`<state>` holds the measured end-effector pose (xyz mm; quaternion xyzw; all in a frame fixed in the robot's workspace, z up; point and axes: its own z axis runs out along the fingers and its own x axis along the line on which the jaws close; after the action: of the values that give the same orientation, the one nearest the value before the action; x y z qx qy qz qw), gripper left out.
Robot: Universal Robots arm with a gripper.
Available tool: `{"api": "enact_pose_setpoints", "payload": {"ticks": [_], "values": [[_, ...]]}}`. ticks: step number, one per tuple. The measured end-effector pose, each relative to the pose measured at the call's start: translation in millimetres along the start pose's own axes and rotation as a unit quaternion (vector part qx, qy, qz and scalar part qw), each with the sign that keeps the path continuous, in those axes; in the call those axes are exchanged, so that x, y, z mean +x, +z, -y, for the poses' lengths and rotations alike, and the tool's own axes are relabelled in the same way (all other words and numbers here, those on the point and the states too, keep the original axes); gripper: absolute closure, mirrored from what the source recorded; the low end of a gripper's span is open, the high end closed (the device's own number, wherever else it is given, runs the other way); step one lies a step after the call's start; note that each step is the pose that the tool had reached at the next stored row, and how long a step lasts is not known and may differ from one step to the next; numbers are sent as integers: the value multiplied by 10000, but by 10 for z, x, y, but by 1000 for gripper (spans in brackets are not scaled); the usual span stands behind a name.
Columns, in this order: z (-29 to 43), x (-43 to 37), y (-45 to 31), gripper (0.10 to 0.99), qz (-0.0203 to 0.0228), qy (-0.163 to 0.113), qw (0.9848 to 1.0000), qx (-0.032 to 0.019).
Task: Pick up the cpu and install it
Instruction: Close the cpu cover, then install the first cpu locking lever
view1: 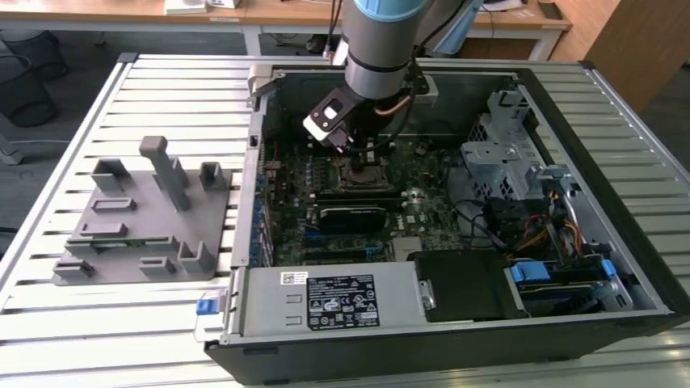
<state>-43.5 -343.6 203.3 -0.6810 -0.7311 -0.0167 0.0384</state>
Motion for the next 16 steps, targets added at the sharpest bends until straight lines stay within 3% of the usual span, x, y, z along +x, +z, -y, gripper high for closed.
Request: {"api": "enact_pose_setpoints", "payload": {"ticks": [16], "values": [[1, 6, -74, 980, 0, 0, 10000, 0]]}}
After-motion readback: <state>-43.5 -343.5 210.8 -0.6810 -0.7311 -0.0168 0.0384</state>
